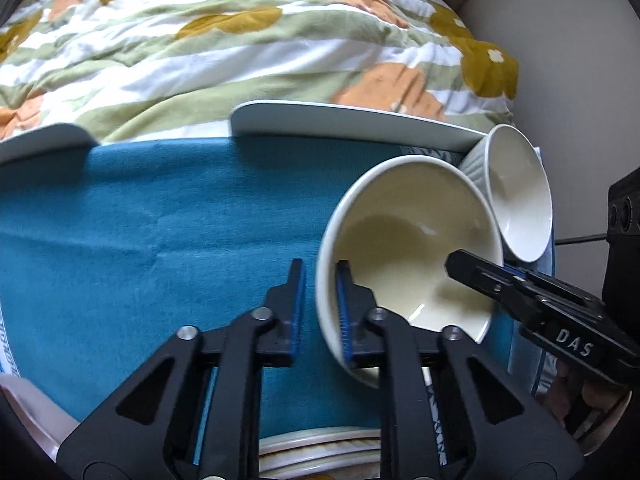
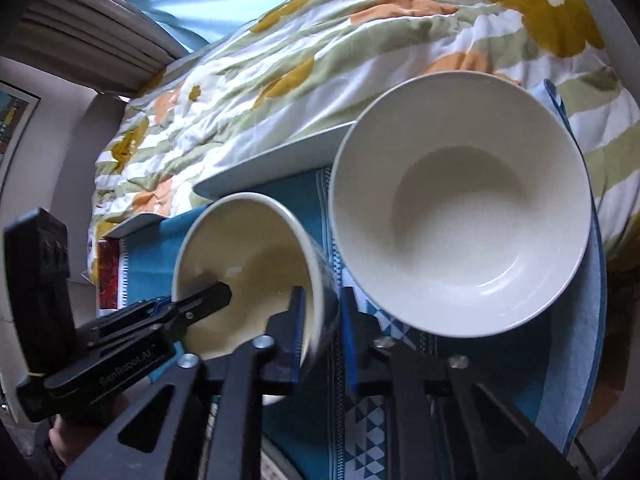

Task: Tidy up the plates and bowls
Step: 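Grip the rim of the cream duck-print bowl with both grippers, then lower the cream bowl with both grippers into the mauve bowl and release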

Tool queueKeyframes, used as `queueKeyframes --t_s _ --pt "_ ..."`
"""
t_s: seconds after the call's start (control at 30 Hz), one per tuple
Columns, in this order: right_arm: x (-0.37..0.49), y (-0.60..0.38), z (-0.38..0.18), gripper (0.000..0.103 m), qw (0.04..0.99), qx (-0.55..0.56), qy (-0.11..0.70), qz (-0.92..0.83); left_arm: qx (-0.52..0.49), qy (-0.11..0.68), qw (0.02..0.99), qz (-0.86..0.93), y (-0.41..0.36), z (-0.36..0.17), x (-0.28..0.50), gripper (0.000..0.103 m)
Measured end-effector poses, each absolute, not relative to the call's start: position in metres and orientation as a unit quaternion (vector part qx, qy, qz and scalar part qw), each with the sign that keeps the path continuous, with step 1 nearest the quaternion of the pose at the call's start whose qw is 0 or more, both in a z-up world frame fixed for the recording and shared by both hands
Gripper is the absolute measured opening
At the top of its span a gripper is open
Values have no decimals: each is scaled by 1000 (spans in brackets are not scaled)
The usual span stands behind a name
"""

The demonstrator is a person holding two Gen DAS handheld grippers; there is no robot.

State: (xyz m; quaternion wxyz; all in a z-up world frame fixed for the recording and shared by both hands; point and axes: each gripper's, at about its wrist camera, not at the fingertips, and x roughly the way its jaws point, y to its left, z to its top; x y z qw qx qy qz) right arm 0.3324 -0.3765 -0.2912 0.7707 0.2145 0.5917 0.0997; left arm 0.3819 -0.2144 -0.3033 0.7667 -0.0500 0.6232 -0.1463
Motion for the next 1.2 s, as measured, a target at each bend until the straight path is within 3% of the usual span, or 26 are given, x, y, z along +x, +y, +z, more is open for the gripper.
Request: queueKeyframes --t_s 0.77,1.2 --pt "324 -371 -250 12 780 192 587 105 -55 614 777 -131 -211 -260 355 9" --pt "302 -294 -189 12 780 137 576 203 -114 589 798 -59 -122 -195 284 9"
